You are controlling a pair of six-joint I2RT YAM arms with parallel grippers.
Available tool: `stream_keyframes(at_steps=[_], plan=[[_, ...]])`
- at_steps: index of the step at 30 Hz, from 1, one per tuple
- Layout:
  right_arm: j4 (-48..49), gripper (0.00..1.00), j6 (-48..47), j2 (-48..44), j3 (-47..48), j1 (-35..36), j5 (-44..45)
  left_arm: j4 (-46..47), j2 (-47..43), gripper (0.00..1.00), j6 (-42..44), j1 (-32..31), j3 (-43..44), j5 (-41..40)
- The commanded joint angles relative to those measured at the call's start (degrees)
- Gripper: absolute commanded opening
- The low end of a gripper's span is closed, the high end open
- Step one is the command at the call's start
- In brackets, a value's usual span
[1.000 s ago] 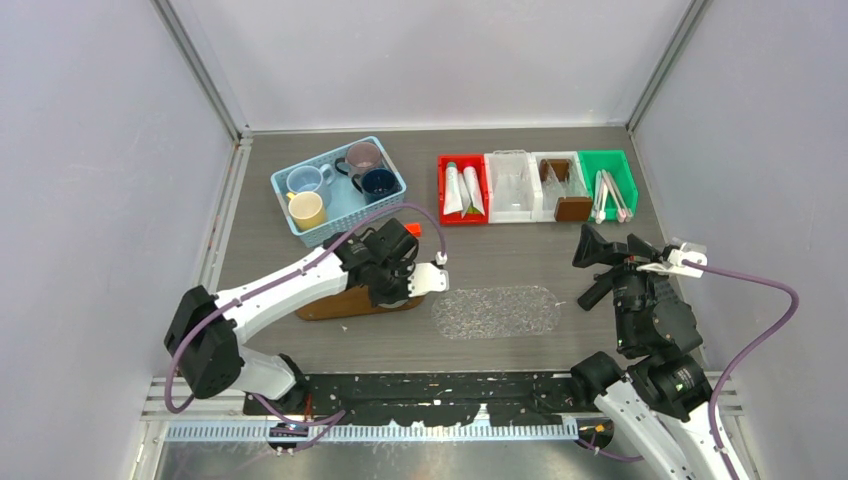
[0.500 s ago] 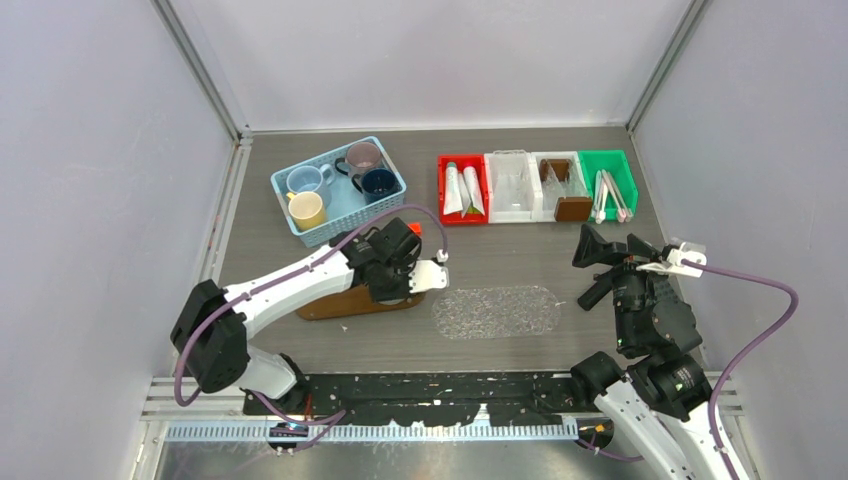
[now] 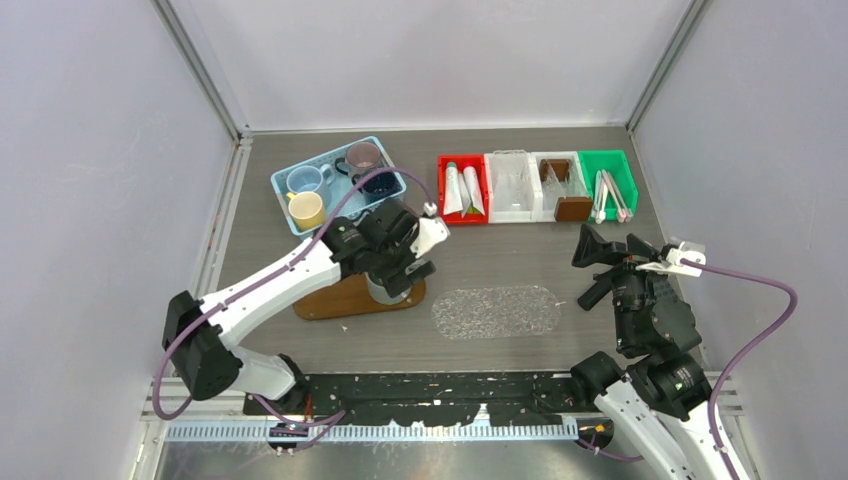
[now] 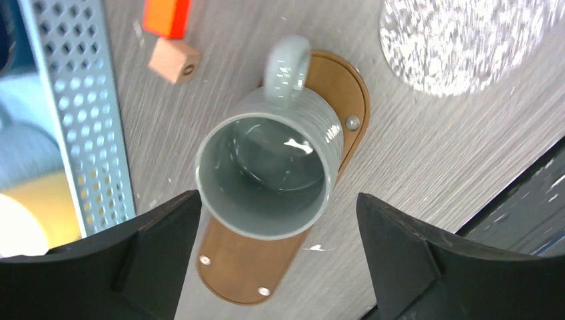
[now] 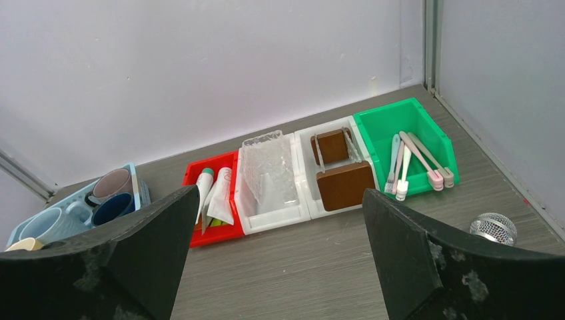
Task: Prepare toiletry sets of a toothbrush and toothpaste on the tray
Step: Place the cup on the tray.
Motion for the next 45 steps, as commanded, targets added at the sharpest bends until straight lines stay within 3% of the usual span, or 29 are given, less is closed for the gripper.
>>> stream_keyframes(at_steps=[1,4,11,18,25,36,45], plan=[[2.36,1.00,-0.74,-0.06,0.15,0.34,-0.16,-3.89,-3.08,0.93,-27.21,-0.22,6.10,-10.30],[2.42,1.00,-0.65,-0.11,0.13,0.34,-0.20,-9.59,-2.30,0.95,-46.09,-0.23,8.55,-17.84],[2.55,1.00,-0.55,-0.04,-0.02,0.40,-0.40,-21.62,3.24,0.92,-81.04,-0.22,9.74,-21.37],[2.55,1.00,-0.57,-0.53,-0.04,0.77,-0.42,-26.22,3.44,0.82,-100.63,-0.23,7.49,-21.85],[2.61,1.00,-0.65,-1.72,-0.19,0.82,-0.14,-20.57,-1.10,0.77,-112.37,-0.22,-0.41,-23.47],[2.77,1.00,-0.65,-2.59,-0.28,1.04,-0.11,-14.82,3.21,0.65,-116.49,-0.22,-2.50,-21.47],[2.73,1.00,-0.74,-2.95,-0.40,1.04,0.03,-11.51,5.41,0.41,-119.53,-0.22,-3.33,-21.26]])
